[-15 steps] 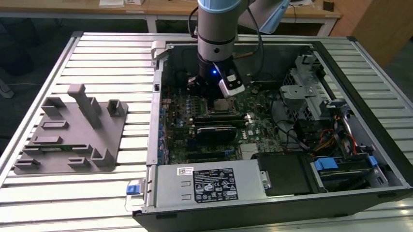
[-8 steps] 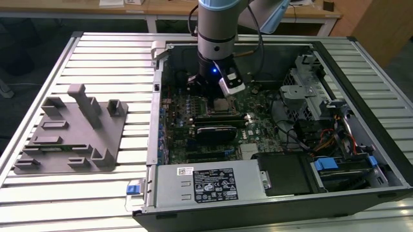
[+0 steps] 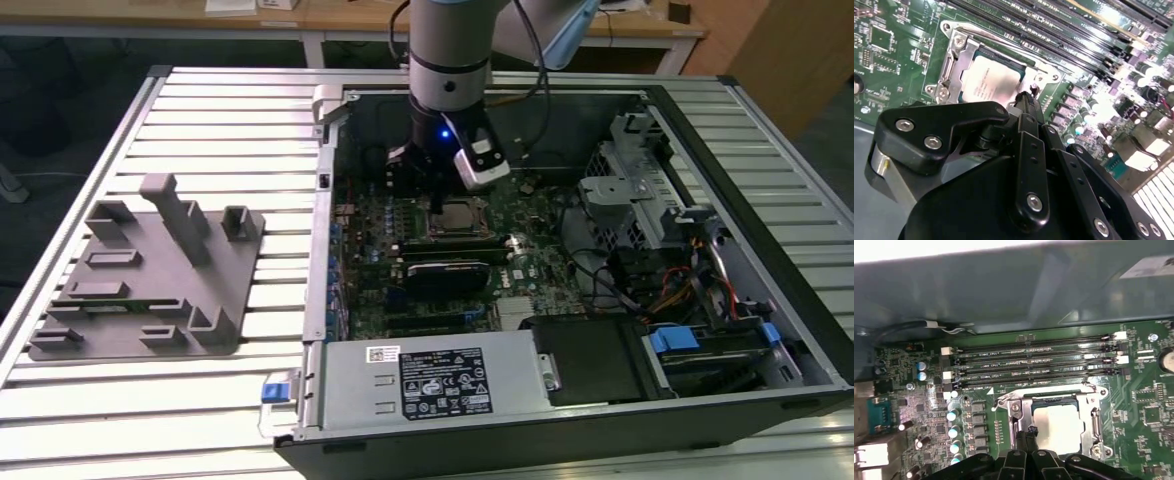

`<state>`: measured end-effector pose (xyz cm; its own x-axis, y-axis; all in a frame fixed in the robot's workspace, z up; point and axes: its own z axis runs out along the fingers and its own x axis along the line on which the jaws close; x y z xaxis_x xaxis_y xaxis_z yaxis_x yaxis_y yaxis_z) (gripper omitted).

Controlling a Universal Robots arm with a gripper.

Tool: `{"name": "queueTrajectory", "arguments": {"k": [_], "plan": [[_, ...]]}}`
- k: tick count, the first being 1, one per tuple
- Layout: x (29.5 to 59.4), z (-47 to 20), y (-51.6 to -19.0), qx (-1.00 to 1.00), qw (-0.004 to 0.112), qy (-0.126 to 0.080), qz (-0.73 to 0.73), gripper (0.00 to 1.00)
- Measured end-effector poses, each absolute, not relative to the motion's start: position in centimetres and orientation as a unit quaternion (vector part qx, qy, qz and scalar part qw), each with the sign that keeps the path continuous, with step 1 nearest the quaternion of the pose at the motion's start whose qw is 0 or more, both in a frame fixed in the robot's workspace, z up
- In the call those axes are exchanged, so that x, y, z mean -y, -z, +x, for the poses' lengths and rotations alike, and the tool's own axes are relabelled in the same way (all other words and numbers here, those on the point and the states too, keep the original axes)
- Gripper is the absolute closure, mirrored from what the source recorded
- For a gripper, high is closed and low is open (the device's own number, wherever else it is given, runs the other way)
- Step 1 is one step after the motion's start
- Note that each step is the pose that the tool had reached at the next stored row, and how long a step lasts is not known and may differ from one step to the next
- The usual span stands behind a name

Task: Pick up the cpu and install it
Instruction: 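Close the cpu cover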

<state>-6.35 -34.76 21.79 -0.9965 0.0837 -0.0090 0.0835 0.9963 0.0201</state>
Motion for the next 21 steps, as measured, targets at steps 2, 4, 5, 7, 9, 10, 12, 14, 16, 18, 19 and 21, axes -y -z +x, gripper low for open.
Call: {"name": "queueTrajectory", "arguments": {"k": [2,4,5,7,9,10,12,14,16,18,19,21], "plan": [[34.8,-6.3,-22.3,-0.999,0.005,-0.010,0.042,0.89],[34.8,-6.3,-22.7,-0.999,0.005,-0.010,0.042,0.89],[34.8,-6.3,-22.9,-0.999,0.005,-0.010,0.042,0.89],[34.8,-6.3,-23.3,-0.999,0.006,-0.010,0.042,0.89],[34.8,-6.3,-23.6,-0.999,0.006,-0.010,0.042,0.89],[34.8,-6.3,-23.6,-0.999,0.006,-0.010,0.042,0.89],[34.8,-6.3,-23.6,-0.999,0.006,-0.010,0.042,0.89],[34.8,-6.3,-23.6,-0.999,0.006,-0.010,0.042,0.89],[34.8,-6.3,-23.6,-0.999,0.006,-0.010,0.042,0.89],[34.8,-6.2,-23.6,-0.999,0.006,-0.010,0.042,0.89],[34.8,-6.1,-23.6,-0.999,0.006,-0.010,0.042,0.89],[34.8,-5.8,-23.6,-0.999,0.006,-0.010,0.042,0.89]]}}
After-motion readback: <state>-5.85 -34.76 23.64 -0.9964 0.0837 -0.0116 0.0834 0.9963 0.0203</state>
